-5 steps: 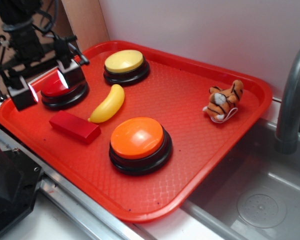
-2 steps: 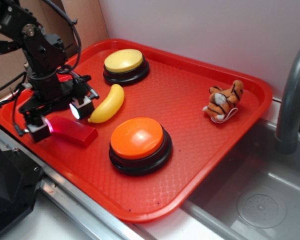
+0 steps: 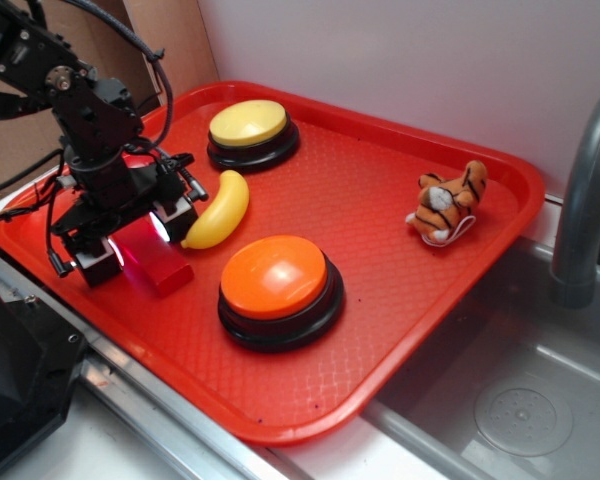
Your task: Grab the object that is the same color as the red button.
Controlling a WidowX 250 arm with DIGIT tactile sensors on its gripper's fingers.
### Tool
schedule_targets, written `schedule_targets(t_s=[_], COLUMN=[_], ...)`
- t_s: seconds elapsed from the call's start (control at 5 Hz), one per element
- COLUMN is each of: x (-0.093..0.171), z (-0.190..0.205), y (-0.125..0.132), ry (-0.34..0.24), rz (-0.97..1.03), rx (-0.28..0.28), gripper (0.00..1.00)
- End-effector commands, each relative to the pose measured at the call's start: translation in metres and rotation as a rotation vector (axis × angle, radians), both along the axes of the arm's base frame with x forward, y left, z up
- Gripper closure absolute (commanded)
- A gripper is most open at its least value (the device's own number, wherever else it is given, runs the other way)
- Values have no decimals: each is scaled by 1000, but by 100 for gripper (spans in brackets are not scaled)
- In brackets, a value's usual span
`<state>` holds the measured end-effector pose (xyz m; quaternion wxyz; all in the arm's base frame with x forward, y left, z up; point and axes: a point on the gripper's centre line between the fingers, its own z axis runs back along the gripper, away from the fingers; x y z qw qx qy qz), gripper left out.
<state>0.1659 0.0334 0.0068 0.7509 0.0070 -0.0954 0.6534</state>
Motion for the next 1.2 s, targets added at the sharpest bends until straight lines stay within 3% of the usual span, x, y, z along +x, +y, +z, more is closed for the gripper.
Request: schedule_targets(t_s=[0.0,0.4,0.6,1.0], x=[-3,28,38,46], z=[16,97,128,187], y=[8,5,-13,-35], ry=[-11,61,87,20], rz=[-148,-648,-898,-1379], rx=[-18,19,14,83], gripper=[100,100,100,100])
